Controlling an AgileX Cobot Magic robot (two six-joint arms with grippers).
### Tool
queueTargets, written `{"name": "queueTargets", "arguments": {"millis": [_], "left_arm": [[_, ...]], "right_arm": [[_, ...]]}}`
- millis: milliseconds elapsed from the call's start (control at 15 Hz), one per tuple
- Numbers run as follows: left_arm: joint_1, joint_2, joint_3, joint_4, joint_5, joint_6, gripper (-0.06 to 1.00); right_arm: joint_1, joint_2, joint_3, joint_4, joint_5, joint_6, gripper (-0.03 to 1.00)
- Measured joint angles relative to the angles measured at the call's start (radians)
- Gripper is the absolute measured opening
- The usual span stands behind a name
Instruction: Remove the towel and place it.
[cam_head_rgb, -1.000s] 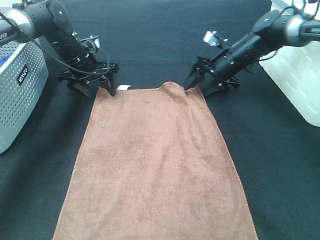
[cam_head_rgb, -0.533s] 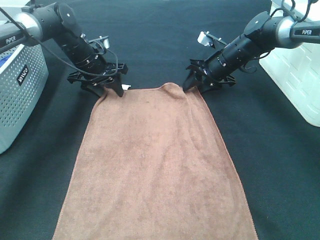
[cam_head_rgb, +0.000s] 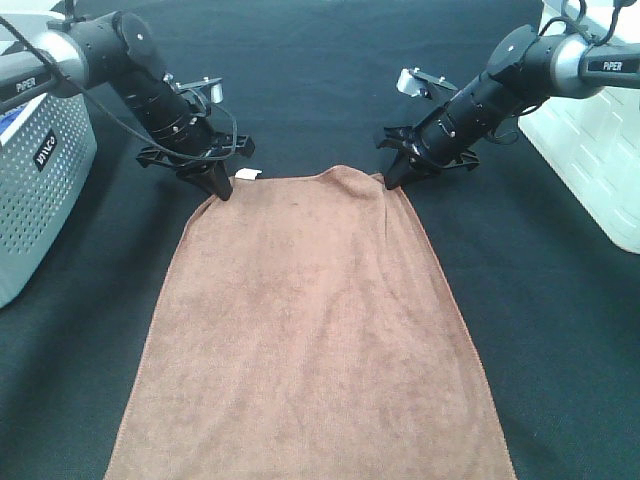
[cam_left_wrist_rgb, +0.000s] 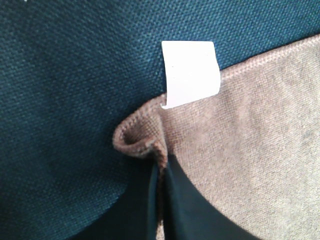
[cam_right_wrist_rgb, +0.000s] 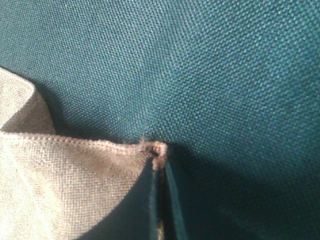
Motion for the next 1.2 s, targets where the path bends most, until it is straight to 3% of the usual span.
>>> {"name": "queueTargets", "arguments": {"millis": [467,800,1200], "left_arm": [[-0.013,0.033,-0.12,0.107,-0.003,-0.001,0.01],[-0.013,0.034,-0.191,0.15,-0.151,-0.007,0.01],[-0.013,0.034,-0.192,0.163,-0.413,-0.008,0.0]], "right_arm": [[-0.054,-0.045,0.005,-0.048,-0.102,0.023,0.0],[-0.053,-0.046,-0.02,0.001,-0.203,-0.001,0.0],[-0.053,-0.038,-0.152,0.095,-0.304,-0.073,0.0]]}}
